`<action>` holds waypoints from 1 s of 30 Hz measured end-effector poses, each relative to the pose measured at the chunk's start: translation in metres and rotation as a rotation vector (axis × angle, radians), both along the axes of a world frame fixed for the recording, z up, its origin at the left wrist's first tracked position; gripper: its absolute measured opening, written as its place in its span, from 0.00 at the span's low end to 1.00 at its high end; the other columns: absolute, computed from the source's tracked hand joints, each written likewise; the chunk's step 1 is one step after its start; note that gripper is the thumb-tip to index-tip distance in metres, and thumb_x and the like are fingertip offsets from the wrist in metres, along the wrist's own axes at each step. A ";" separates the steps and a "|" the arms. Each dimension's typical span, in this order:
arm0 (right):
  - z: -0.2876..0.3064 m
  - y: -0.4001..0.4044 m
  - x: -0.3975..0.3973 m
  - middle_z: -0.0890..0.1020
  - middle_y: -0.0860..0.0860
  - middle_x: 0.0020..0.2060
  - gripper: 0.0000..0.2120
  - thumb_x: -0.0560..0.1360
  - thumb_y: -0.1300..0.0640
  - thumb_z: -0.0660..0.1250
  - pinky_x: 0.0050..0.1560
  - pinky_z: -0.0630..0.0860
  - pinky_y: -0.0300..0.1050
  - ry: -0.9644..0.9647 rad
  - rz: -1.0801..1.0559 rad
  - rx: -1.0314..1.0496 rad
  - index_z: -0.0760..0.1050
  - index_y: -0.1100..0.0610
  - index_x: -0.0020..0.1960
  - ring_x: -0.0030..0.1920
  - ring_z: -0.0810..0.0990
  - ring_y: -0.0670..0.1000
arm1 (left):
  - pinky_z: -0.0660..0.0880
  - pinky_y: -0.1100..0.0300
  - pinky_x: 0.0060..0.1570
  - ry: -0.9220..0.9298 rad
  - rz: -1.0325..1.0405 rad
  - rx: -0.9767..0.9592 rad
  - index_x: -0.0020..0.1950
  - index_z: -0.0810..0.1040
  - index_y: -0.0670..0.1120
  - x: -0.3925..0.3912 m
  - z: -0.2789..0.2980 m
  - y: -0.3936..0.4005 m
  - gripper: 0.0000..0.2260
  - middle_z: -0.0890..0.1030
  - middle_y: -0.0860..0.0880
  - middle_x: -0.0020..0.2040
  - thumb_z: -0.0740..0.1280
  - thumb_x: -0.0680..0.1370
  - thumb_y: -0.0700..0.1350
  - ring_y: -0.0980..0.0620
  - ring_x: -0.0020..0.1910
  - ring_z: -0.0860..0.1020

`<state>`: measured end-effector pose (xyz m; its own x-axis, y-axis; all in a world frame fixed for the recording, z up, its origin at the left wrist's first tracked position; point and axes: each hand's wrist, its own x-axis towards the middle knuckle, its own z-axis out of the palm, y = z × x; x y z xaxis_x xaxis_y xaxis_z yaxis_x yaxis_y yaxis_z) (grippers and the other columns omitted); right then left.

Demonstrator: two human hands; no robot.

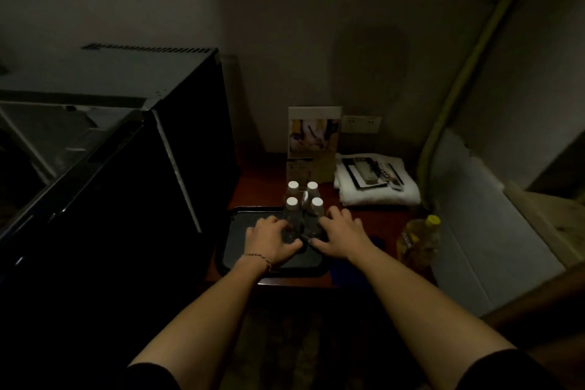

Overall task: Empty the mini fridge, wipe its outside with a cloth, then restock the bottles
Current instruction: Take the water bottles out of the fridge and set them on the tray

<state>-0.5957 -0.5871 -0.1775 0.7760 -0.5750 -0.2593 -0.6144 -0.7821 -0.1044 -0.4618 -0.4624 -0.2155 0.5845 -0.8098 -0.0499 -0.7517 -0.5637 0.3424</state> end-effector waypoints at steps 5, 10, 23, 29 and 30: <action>0.007 0.082 -0.033 0.65 0.54 0.67 0.23 0.78 0.39 0.62 0.65 0.67 0.58 -0.038 -0.107 0.011 0.69 0.50 0.69 0.68 0.63 0.59 | 0.64 0.47 0.64 -0.017 -0.051 0.096 0.66 0.74 0.57 -0.019 0.010 0.066 0.25 0.73 0.52 0.67 0.62 0.74 0.68 0.50 0.67 0.69; 0.006 0.161 -0.066 0.65 0.52 0.67 0.22 0.78 0.41 0.63 0.64 0.71 0.56 -0.105 -0.224 0.056 0.70 0.50 0.68 0.66 0.67 0.57 | 0.66 0.48 0.63 0.016 -0.131 0.113 0.66 0.75 0.56 -0.050 0.020 0.135 0.23 0.74 0.51 0.64 0.62 0.75 0.66 0.50 0.65 0.70; 0.007 0.303 -0.121 0.69 0.51 0.64 0.19 0.78 0.42 0.64 0.61 0.74 0.51 -0.185 -0.149 0.069 0.72 0.51 0.65 0.63 0.71 0.53 | 0.76 0.57 0.50 0.089 -0.055 0.053 0.60 0.78 0.50 -0.118 0.021 0.285 0.21 0.77 0.50 0.57 0.65 0.76 0.63 0.53 0.52 0.76; 0.009 0.372 -0.129 0.70 0.51 0.60 0.19 0.78 0.41 0.64 0.57 0.77 0.53 -0.186 0.000 0.069 0.72 0.52 0.63 0.59 0.73 0.53 | 0.75 0.58 0.47 0.097 0.031 0.029 0.55 0.79 0.49 -0.133 0.030 0.363 0.17 0.77 0.51 0.52 0.65 0.77 0.61 0.54 0.48 0.75; 0.013 0.382 -0.126 0.70 0.51 0.60 0.19 0.78 0.41 0.64 0.57 0.77 0.54 -0.193 0.033 0.063 0.72 0.52 0.63 0.59 0.73 0.54 | 0.74 0.58 0.46 0.103 0.052 0.000 0.54 0.79 0.49 -0.131 0.033 0.374 0.17 0.77 0.51 0.50 0.65 0.77 0.61 0.54 0.47 0.75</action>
